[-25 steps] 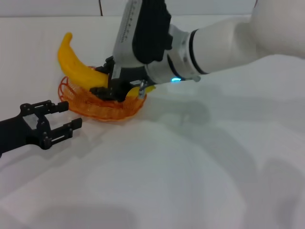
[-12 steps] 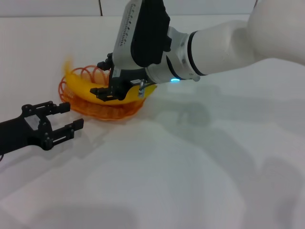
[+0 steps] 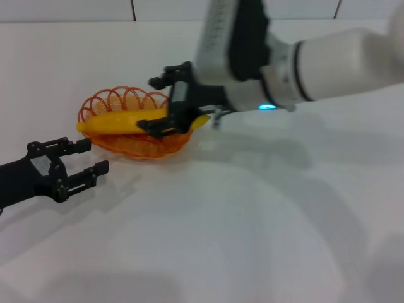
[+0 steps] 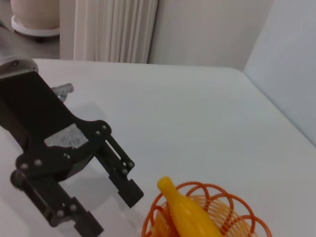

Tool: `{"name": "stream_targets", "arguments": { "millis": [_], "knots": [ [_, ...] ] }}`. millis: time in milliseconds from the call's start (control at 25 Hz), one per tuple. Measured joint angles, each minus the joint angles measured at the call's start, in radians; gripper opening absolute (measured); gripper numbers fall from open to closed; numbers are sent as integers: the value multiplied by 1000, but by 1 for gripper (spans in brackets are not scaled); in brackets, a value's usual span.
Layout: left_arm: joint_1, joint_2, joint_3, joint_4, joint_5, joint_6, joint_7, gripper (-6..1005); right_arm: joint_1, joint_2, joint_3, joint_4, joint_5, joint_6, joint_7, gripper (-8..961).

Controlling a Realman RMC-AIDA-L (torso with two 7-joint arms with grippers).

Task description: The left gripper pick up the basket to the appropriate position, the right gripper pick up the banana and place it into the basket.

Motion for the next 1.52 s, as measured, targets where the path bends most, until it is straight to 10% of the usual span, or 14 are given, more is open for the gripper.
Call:
{"name": "stream_targets", "arguments": {
  "millis": [720, 1520],
  "knots": [
    [7, 1, -11, -25, -30, -15, 42, 591, -143, -12, 658, 362, 233, -451, -577, 806],
    [15, 0, -6, -56, -120, -38, 83, 590, -189, -69, 827, 673, 232, -560, -933, 803]
  ]
}}
